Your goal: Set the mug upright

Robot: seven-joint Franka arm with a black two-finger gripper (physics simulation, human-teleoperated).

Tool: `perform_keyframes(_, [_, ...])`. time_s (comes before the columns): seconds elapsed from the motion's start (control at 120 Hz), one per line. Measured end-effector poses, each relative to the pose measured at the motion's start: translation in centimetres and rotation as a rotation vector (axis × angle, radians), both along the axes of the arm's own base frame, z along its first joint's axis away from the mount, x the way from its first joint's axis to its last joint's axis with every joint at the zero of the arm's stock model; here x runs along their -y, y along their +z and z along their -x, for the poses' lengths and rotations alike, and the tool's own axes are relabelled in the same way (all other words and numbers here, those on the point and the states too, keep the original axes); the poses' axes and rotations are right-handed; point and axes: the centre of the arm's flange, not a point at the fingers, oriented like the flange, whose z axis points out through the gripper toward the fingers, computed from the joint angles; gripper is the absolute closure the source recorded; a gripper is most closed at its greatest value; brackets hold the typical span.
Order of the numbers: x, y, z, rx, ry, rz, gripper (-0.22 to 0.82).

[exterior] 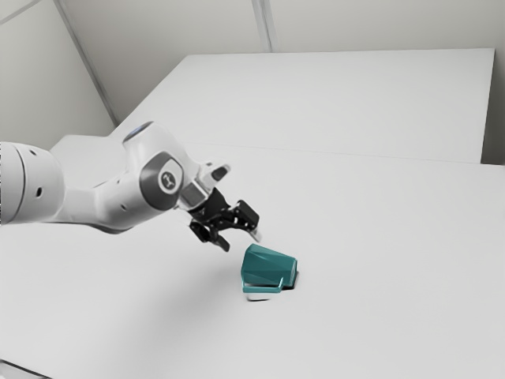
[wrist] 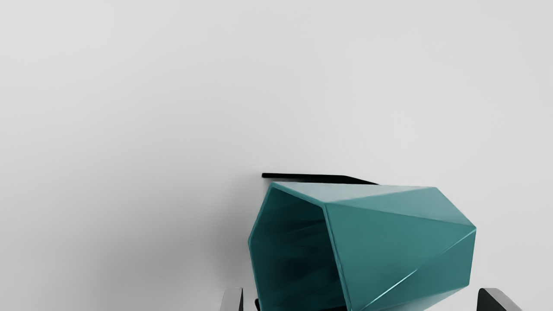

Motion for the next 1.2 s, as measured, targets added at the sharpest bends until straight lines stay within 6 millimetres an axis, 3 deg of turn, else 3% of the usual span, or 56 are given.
perform_keyframes(0.175, [1.7,-1.4,-0.1,-0.005,-0.010,0.005,0.02])
perform_keyframes(0.425, [3.9,-1.8,0.2,0.005,-0.037,0.011,0.04])
perform_keyframes(0.608, [4.3,-2.4,0.3,0.002,-0.036,0.013,0.07])
perform_keyframes(0.883, [4.1,-1.9,-0.1,0.029,-0.024,0.015,0.29])
perform_keyframes(1.2, [8.0,0.1,0.0,0.076,-0.093,0.030,0.40])
